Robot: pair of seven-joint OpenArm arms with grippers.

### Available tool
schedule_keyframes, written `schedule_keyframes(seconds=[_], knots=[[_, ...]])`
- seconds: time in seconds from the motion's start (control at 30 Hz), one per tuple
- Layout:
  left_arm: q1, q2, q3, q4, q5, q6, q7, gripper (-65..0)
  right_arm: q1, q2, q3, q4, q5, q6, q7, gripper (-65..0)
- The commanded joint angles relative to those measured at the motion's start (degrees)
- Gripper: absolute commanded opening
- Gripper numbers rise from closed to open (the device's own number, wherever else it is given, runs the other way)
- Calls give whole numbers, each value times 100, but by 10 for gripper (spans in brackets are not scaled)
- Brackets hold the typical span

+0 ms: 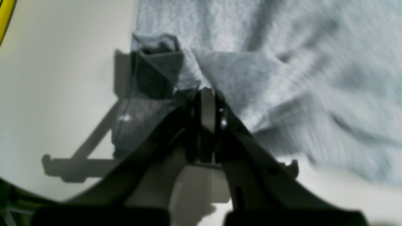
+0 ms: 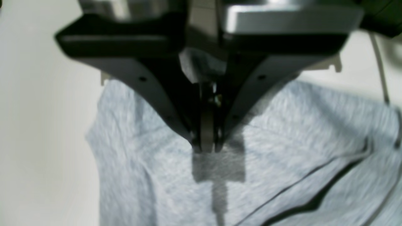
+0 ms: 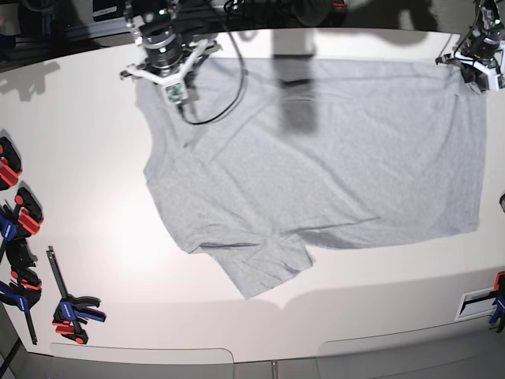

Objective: Fold the T-shirt properly
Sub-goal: 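Pull the shirt with both grippers to straighten it flat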

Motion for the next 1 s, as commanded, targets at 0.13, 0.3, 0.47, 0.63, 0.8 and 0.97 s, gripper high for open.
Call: schedule_keyframes(seconds=[0.13, 0.3, 0.47, 0.63, 0.8, 0.97], knots=[[155, 15, -485, 13, 37, 46, 271, -650, -81, 22, 573, 101, 348, 17, -90, -650], [289, 20, -562, 15, -232, 46, 291, -650, -98, 17, 822, 101, 949, 369, -254, -650], [317, 66, -564, 15, -247, 46, 289, -650, -260, 17, 822, 111, 1226, 413, -328, -650], [319, 66, -564, 15, -247, 46, 289, -650, -450, 20, 822, 245, 1224, 415, -323, -650], [317, 66, -566, 142, -247, 46, 208, -650, -535, 20, 822, 807, 1222, 411, -308, -650], [317, 68, -754, 721, -247, 46, 205, -650, -535, 20, 822, 1582, 1220, 409, -282, -650]])
